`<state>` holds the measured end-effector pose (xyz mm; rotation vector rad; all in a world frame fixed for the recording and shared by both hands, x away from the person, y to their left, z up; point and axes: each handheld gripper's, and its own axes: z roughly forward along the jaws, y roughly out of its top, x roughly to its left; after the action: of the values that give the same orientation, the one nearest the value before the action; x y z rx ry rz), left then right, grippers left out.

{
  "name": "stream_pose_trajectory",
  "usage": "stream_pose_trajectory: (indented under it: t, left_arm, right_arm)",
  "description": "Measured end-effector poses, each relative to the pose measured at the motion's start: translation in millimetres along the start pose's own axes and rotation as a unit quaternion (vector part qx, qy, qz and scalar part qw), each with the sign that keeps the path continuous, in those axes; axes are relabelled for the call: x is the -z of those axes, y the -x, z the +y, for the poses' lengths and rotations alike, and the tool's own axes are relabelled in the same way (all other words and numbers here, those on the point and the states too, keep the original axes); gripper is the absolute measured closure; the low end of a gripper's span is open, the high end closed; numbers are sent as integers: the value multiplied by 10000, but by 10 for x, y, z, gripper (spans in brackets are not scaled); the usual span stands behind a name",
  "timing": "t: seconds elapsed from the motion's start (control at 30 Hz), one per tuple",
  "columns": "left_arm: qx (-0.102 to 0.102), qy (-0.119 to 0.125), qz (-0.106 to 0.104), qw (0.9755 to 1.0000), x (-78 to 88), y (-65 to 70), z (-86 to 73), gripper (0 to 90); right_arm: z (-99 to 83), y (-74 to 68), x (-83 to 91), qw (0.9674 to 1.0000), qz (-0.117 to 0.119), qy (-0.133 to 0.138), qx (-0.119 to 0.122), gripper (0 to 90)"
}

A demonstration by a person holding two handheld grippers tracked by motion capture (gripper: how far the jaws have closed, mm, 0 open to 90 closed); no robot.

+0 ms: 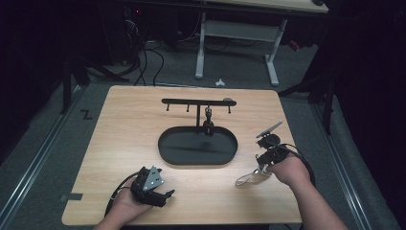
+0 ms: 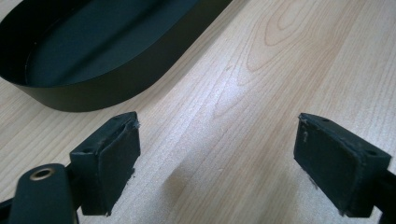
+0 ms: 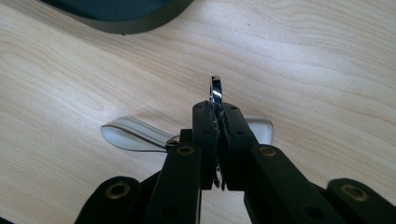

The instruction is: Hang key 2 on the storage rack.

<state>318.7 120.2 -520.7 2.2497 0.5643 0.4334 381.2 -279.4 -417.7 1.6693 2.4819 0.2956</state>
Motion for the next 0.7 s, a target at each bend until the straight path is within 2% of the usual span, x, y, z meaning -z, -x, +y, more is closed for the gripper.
stream_pose_trajectory:
  t: [0.5, 0.7]
  left_arm:
    - [11, 4, 1, 10000, 9, -6, 3, 150]
    - [9, 29, 20, 10000, 15, -6, 6, 150]
  right_arm:
    - [159, -27, 244, 9999, -20, 158, 17, 864]
    - [249, -53, 376, 9995, -3, 320, 56, 864]
